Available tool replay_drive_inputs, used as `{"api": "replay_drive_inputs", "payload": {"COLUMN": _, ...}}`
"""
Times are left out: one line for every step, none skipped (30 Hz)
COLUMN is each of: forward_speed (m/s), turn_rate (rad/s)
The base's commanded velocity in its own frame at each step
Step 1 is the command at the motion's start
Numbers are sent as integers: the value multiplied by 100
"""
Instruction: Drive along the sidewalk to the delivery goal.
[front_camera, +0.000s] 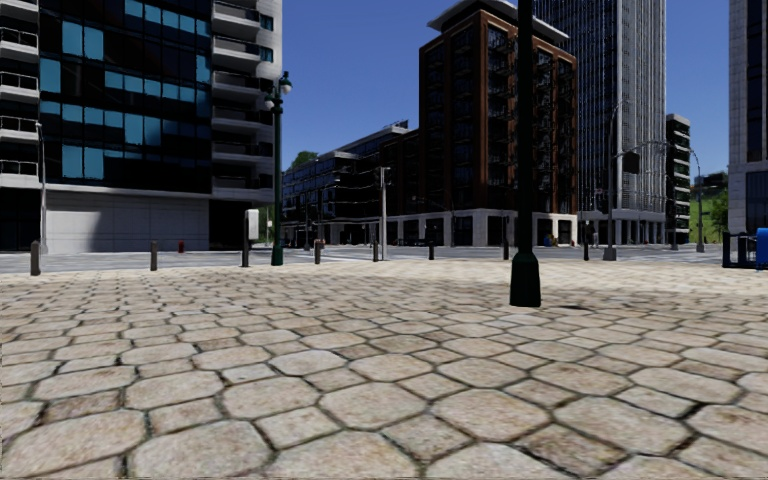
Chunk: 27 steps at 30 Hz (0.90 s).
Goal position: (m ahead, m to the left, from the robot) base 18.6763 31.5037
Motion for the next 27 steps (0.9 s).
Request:
{"api": "replay_drive_inputs", "payload": {"forward_speed": 200, "turn_rate": 0}}
{"api": "replay_drive_inputs", "payload": {"forward_speed": 200, "turn_rate": 0}}
{"api": "replay_drive_inputs", "payload": {"forward_speed": 200, "turn_rate": 0}}
{"api": "replay_drive_inputs", "payload": {"forward_speed": 200, "turn_rate": 0}}
{"api": "replay_drive_inputs", "payload": {"forward_speed": 200, "turn_rate": 0}}
{"api": "replay_drive_inputs", "payload": {"forward_speed": 200, "turn_rate": 0}}
{"api": "replay_drive_inputs", "payload": {"forward_speed": 200, "turn_rate": 0}}
{"api": "replay_drive_inputs", "payload": {"forward_speed": 200, "turn_rate": 0}}
{"api": "replay_drive_inputs", "payload": {"forward_speed": 200, "turn_rate": 0}}
{"api": "replay_drive_inputs", "payload": {"forward_speed": 200, "turn_rate": 0}}
{"api": "replay_drive_inputs", "payload": {"forward_speed": 200, "turn_rate": 0}}
{"api": "replay_drive_inputs", "payload": {"forward_speed": 200, "turn_rate": 0}}
{"api": "replay_drive_inputs", "payload": {"forward_speed": 200, "turn_rate": 0}}
{"api": "replay_drive_inputs", "payload": {"forward_speed": 200, "turn_rate": 0}}
{"api": "replay_drive_inputs", "payload": {"forward_speed": 200, "turn_rate": 9}}
{"api": "replay_drive_inputs", "payload": {"forward_speed": 200, "turn_rate": 9}}
{"api": "replay_drive_inputs", "payload": {"forward_speed": 200, "turn_rate": 22}}
{"api": "replay_drive_inputs", "payload": {"forward_speed": 200, "turn_rate": 45}}
{"api": "replay_drive_inputs", "payload": {"forward_speed": 200, "turn_rate": 69}}
{"api": "replay_drive_inputs", "payload": {"forward_speed": 200, "turn_rate": 89}}
{"api": "replay_drive_inputs", "payload": {"forward_speed": 200, "turn_rate": 104}}
{"api": "replay_drive_inputs", "payload": {"forward_speed": 200, "turn_rate": 104}}
{"api": "replay_drive_inputs", "payload": {"forward_speed": 200, "turn_rate": 111}}
{"api": "replay_drive_inputs", "payload": {"forward_speed": 200, "turn_rate": 115}}
{"api": "replay_drive_inputs", "payload": {"forward_speed": 200, "turn_rate": 116}}
{"api": "replay_drive_inputs", "payload": {"forward_speed": 200, "turn_rate": 116}}
{"api": "replay_drive_inputs", "payload": {"forward_speed": 200, "turn_rate": 116}}
